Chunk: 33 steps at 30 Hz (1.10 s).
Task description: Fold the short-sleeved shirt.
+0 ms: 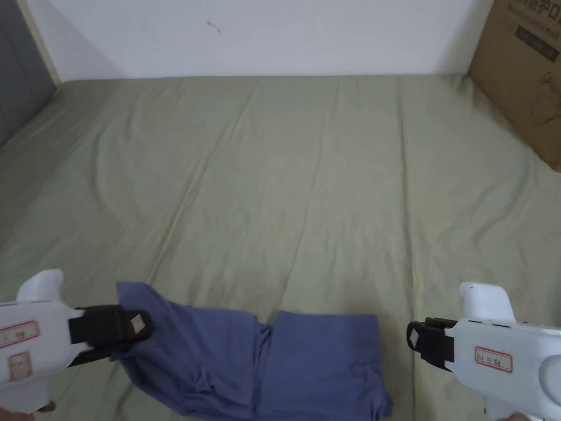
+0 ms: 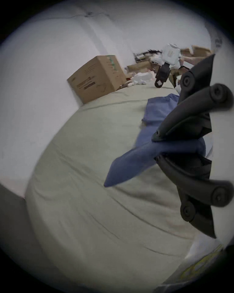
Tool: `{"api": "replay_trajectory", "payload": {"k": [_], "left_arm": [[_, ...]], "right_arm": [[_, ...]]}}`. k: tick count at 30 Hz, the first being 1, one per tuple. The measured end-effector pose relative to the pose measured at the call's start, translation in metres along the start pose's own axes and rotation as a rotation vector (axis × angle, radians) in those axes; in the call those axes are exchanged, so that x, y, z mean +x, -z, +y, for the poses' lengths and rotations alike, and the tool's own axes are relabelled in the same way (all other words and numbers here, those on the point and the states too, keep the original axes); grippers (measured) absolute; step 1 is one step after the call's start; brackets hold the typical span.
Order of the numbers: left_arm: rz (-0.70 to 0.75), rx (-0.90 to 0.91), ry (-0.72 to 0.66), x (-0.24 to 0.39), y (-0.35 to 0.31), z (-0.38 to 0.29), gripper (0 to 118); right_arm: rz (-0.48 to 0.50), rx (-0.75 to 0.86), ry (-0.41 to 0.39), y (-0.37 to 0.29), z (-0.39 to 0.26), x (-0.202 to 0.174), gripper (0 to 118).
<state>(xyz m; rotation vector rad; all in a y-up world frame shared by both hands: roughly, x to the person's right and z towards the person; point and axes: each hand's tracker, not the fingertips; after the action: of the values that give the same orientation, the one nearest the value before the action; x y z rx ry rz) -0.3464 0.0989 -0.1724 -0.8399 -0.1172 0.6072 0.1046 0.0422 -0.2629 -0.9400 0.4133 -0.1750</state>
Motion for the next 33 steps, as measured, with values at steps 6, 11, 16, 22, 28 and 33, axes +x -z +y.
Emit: {"api": "replay_trajectory", "payload": {"k": [6, 11, 16, 22, 28, 33], "left_arm": [[-0.115, -0.016, 0.272, 0.097, 0.044, 0.001, 12], [-0.13, -0.247, 0.401, 0.162, 0.12, -0.042, 12], [-0.096, -0.414, 0.449, 0.178, 0.187, -0.094, 94], [-0.225, -0.322, 0.219, 0.144, 0.152, -0.065, 84], [-0.075, -0.158, 0.157, 0.091, 0.125, -0.03, 0], [-0.098, -0.272, 0.143, 0.084, 0.148, -0.057, 0]], "right_arm": [[-0.006, 0.03, 0.063, -0.008, 0.0, 0.028, 0], [-0.017, 0.038, 0.098, -0.013, -0.005, 0.047, 0], [-0.039, 0.025, 0.154, -0.015, -0.014, 0.066, 0], [-0.05, 0.024, 0.172, -0.018, -0.019, 0.076, 0], [-0.035, 0.038, 0.177, -0.016, -0.018, 0.072, 0], [-0.026, 0.04, 0.159, -0.015, -0.017, 0.062, 0]]}}
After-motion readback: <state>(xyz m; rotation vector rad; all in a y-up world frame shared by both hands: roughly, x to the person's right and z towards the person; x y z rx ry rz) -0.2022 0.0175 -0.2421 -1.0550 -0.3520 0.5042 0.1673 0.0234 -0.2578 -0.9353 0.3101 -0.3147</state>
